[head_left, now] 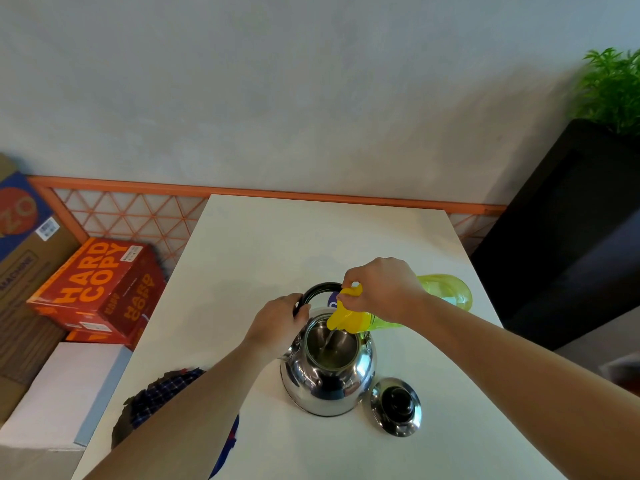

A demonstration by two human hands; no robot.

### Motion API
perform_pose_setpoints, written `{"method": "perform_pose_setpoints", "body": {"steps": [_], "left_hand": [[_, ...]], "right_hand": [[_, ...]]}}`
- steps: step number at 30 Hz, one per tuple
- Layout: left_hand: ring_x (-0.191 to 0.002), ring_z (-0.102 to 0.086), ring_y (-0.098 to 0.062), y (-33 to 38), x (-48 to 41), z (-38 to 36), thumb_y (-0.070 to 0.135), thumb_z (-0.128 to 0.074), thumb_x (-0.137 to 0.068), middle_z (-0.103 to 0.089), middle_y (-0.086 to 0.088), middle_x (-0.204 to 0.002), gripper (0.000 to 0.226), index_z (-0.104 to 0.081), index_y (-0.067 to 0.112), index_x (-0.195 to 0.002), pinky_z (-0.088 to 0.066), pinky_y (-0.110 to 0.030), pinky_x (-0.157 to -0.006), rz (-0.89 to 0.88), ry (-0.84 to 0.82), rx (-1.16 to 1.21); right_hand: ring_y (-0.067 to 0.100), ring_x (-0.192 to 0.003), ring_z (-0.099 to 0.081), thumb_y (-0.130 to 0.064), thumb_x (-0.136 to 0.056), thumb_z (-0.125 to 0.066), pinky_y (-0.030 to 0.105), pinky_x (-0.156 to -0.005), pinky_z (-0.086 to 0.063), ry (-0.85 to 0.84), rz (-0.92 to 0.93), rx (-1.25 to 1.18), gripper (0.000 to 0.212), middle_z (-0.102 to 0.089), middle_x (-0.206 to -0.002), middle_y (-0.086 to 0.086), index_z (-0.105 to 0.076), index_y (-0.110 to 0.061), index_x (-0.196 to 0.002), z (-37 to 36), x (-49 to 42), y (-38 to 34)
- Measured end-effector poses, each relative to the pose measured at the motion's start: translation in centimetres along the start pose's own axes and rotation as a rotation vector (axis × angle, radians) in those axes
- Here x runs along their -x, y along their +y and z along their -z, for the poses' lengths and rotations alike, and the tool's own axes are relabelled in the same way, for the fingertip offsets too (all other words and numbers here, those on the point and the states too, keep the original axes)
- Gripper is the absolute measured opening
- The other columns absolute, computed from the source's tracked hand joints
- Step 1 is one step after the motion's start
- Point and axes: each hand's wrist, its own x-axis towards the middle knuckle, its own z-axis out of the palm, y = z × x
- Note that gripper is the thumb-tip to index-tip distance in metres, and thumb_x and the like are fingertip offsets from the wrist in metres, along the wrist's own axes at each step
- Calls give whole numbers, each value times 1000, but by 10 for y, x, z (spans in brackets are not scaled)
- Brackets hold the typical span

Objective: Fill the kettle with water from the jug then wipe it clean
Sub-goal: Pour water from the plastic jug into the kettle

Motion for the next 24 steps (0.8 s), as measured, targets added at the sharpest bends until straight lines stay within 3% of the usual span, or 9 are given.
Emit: {"method": "perform_pose_setpoints", "body": {"steps": [8,24], "left_hand": [[-63,-55,-4,1,1,1,34,-43,-98,-58,10,-72,27,-61,17,-107,-36,-17,-54,-5,-2,2],[-70,-57,-11,-1,-1,0,35,-42,-98,-62,3,-80,30,-61,16,-111,-40,-22,-61,-15,8,-14]], "right_hand": [[18,-67,-49,-62,-80,-49,27,-58,-34,-2,3,7,35,-49,-62,-6,-64,-37,-99,1,0,-1],[19,-67,-46,-61,-80,-49,28,-58,-33,8,11,5,35,-47,-63,-6,-65,-36,-100,1,1,-2]]}}
